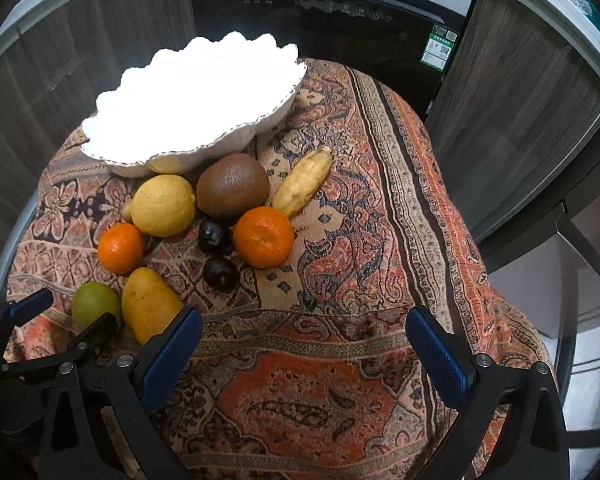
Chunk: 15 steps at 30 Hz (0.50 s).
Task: Organize fruits
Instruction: 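Reach the left tool to the green apple while the right tool approaches the mango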
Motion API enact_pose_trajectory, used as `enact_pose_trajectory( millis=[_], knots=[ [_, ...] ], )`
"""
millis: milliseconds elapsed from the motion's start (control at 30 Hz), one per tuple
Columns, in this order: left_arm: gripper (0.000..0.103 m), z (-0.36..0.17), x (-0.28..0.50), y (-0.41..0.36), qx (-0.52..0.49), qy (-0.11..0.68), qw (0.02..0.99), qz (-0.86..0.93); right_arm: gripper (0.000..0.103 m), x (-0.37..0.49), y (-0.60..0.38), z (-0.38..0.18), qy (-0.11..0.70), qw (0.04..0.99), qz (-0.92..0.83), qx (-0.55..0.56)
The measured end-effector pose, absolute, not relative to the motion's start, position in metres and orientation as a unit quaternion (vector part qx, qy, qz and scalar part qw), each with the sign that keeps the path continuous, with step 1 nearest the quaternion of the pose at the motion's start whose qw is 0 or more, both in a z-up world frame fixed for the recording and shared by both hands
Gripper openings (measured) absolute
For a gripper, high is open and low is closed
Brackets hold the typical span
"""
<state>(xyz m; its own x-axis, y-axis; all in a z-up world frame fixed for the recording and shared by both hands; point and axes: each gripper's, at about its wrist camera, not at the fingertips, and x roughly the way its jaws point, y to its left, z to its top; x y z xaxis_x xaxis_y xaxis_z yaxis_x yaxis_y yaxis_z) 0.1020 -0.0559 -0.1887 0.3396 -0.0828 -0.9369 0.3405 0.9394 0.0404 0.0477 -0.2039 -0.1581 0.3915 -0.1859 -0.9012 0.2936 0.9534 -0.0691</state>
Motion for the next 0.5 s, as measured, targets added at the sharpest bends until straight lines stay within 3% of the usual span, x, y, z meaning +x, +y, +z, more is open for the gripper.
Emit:
enact_pose_trajectory(
  millis=[133,333,500],
  knots=[
    [0.073,-0.194,0.107,-0.057,0.115,0.558,0.81,-0.14,0.103,0.05,-0.205,-0.167,0.544,0.825,-0.144,0.053],
    [0.05,-0.205,0.112,-0.055,0.089,0.574,0.795,-0.173,0.103,0.052,-0.203,-0.172,0.549,0.822,-0.146,0.049],
    [0.048,-0.206,0.112,-0.057,0.082,0.577,0.794,-0.171,0.103,0.052,-0.203,-0.171,0.55,0.821,-0.148,0.05]
  ],
)
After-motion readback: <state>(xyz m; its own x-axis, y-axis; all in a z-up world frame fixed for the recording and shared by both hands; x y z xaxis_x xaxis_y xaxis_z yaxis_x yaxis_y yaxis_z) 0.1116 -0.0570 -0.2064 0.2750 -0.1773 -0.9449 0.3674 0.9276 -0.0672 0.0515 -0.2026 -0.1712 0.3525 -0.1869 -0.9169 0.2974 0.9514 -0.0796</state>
